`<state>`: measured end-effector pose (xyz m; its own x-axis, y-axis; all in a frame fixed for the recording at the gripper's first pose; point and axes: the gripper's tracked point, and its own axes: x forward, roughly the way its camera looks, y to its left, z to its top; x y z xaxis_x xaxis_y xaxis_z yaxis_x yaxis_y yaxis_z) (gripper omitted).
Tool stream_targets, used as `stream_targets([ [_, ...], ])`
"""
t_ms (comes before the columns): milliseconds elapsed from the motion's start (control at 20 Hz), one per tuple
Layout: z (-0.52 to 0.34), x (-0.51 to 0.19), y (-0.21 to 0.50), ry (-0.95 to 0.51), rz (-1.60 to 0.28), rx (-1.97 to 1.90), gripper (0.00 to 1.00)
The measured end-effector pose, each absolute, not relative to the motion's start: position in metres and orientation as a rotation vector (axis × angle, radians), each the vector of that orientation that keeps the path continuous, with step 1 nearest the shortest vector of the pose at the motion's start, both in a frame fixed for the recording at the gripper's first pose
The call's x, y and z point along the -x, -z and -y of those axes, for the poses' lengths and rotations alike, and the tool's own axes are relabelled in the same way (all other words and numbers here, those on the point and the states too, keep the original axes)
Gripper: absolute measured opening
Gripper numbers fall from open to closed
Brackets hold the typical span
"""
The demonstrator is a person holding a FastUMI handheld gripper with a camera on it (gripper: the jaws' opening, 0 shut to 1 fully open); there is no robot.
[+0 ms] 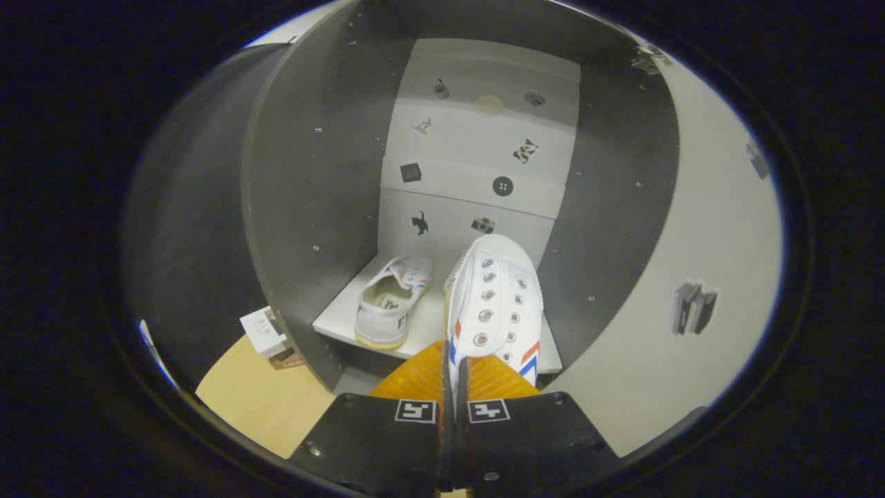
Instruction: Open the shoe cabinet door, grab the shoes and put them into the shoe cabinet, then close the shoe cabinet door.
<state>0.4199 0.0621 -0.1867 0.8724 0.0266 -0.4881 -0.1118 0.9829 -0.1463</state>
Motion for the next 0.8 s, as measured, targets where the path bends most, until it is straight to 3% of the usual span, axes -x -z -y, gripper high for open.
stream_targets([
  [350,-0.045,-0.514,0.188,-0.012,-0.516,0.143,0.04],
  [800,-0.033,-0.578,0.256,-0.021,-0.672,0.177,0.04],
])
